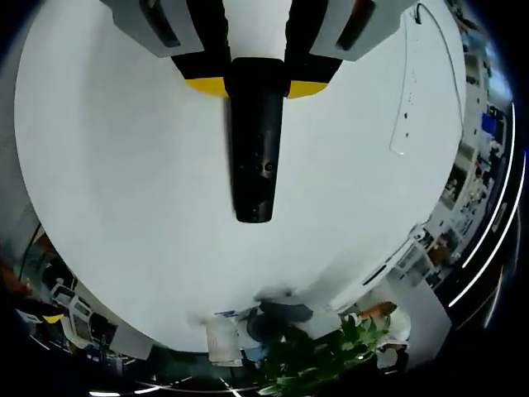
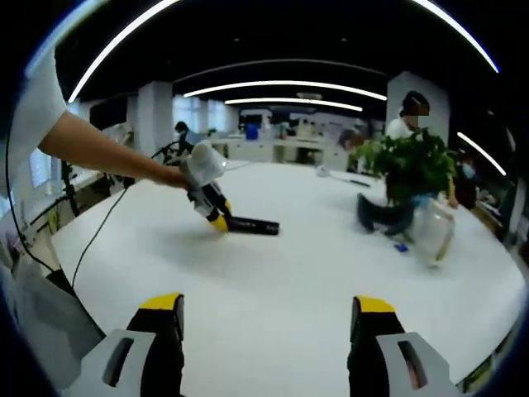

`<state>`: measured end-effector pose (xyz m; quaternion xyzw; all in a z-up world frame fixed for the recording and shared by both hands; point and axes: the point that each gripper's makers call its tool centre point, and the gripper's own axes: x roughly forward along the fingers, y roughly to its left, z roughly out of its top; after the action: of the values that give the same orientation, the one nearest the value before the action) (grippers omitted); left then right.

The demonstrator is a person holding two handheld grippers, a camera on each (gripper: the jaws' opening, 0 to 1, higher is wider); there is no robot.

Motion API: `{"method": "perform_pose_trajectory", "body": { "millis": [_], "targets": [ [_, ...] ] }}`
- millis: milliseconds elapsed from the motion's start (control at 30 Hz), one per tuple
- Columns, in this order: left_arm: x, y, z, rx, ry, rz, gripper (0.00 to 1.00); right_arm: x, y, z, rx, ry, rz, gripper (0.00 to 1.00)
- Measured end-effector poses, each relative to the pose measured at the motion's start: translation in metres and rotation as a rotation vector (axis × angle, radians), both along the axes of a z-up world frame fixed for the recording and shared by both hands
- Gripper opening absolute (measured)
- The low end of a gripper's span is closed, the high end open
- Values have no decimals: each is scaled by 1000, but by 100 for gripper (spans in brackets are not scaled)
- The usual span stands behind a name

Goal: Press the specified remote control buttons in sequence, fully releasing each button before pressing the next.

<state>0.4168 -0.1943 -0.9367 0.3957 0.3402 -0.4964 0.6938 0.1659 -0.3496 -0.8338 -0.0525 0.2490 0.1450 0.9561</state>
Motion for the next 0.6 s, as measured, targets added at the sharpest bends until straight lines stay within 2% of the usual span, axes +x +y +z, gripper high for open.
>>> {"method": "perform_pose_trajectory", "body": {
  "millis": [200,400,600],
  "targets": [
    [-1,6,-10,31,28,-7,24,0,-1,-2,0,13,-2,81],
    [3,3,-13,5,34,-1,24,0,0,-4,-8,19,1,81],
    [3,4,-14,-20,47,47,24,-1,1,-3,-6,18,4,80]
  ]
}}
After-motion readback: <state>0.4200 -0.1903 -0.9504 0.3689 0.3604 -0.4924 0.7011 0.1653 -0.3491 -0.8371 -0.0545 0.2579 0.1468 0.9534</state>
